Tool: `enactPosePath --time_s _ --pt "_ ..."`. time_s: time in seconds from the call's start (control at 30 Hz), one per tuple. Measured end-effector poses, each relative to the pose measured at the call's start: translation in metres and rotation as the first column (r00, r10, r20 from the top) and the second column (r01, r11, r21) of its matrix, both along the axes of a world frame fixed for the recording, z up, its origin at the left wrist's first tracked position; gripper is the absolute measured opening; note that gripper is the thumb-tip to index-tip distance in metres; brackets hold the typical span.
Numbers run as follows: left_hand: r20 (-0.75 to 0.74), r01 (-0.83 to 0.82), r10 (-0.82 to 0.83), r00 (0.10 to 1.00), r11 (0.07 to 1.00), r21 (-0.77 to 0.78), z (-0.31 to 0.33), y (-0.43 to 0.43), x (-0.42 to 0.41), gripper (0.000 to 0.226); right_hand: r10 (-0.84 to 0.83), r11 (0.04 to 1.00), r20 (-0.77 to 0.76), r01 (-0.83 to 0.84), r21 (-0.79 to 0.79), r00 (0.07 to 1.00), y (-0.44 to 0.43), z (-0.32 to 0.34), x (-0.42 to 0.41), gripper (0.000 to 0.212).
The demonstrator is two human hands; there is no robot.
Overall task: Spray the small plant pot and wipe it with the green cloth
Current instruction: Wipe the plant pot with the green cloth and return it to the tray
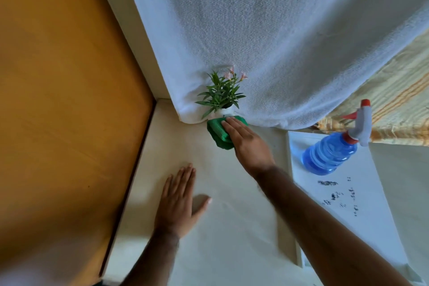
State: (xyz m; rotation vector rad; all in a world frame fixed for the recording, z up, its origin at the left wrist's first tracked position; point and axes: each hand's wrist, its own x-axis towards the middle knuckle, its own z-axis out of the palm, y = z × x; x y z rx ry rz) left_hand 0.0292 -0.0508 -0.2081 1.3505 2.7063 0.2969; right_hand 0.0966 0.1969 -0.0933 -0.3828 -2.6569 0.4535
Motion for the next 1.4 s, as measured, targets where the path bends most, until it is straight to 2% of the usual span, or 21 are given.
enactPosePath --time_s 0.27,0.53,0.6,0.73,1.0,1.23,1.4 --pt "-0.001 -0.009 0.009 1.000 1.000 0.000 0.000 0.001 0.000 0.098 0.033 0.993 0.002 -0.033 0.111 0.999 0.013 -0.018 -0.026 0.054" --pt "-0.009 -0.007 0.007 1.000 1.000 0.013 0.001 0.001 0.000 0.097 0.040 0.996 0.034 -0.042 0.074 0.999 0.011 -0.043 -0.018 0.052" --pt "-0.006 -0.008 0.008 1.000 1.000 0.018 0.001 0.001 0.000 0.096 0.051 0.994 -0.001 -0.051 0.093 0.999 0.013 -0.040 -0.021 0.041" --pt "-0.004 -0.013 0.013 1.000 1.000 0.003 0.003 0.001 0.000 0.097 0.100 0.985 -0.047 -0.092 0.144 0.994 0.015 -0.024 -0.034 0.045" --pt "-0.006 -0.004 0.004 1.000 1.000 0.006 0.004 0.001 0.000 0.095 0.131 0.982 0.033 -0.134 0.130 0.991 0.019 -0.042 -0.022 0.039" --pt "0.000 -0.013 0.013 1.000 1.000 -0.018 0.004 0.001 0.000 0.098 0.167 0.973 -0.050 -0.156 0.167 0.985 0.026 -0.021 -0.041 0.044" --pt "0.008 -0.003 0.003 1.000 1.000 0.010 0.003 0.001 0.000 0.094 0.235 0.958 0.020 -0.235 0.164 0.972 0.031 -0.031 -0.034 0.043"
